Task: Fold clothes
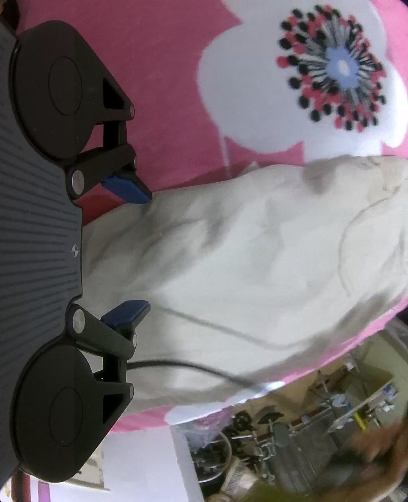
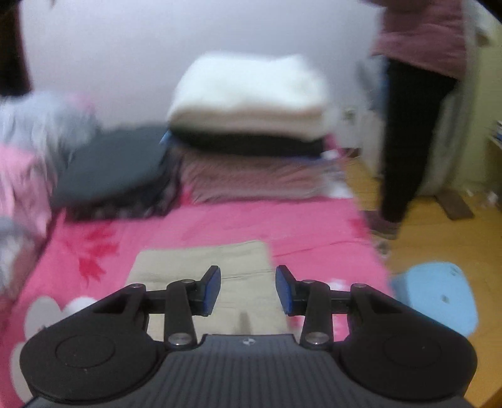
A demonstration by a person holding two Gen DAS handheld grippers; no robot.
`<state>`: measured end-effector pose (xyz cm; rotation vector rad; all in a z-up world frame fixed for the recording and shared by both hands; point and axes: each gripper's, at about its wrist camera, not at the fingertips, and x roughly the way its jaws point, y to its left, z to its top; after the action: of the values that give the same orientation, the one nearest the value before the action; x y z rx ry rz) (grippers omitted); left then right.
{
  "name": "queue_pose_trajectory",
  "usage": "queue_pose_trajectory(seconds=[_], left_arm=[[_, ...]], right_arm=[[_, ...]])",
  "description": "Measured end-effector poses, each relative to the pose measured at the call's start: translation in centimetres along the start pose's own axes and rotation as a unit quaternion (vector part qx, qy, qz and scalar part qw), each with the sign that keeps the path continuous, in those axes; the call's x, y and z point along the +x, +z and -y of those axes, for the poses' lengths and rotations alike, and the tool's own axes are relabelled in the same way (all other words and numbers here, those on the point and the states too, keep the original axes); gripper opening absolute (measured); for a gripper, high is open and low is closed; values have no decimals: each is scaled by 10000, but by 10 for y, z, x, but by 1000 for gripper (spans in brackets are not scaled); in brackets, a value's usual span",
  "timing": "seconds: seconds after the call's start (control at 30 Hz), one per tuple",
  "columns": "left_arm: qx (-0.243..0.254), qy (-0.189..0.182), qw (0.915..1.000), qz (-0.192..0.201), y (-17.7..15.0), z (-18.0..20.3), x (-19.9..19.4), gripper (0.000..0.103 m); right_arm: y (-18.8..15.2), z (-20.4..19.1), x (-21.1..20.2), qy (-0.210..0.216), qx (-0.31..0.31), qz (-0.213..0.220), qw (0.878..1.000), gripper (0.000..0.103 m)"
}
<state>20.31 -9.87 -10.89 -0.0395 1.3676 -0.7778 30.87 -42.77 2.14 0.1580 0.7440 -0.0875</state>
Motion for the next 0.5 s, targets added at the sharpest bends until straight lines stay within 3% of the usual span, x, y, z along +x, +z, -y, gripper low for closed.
queue_pose_trajectory(seconds=[0.17, 0.3, 0.43, 0.5], left_arm=[[80, 71, 9991, 399, 1, 10, -11, 68], [131, 184, 9962, 837, 1, 29, -4, 67], [631, 249, 9925, 1020, -1, 54, 9, 67], [922, 351, 9906, 952, -3, 67, 21, 67]], right_arm=[[-5, 47, -92, -319, 289, 230, 9988, 41], [-21, 65, -149, -563, 19, 41, 9984, 41], [-48, 68, -179, -653, -337, -182, 9971, 41], [-68, 62, -179, -429, -298, -322, 9981, 41]])
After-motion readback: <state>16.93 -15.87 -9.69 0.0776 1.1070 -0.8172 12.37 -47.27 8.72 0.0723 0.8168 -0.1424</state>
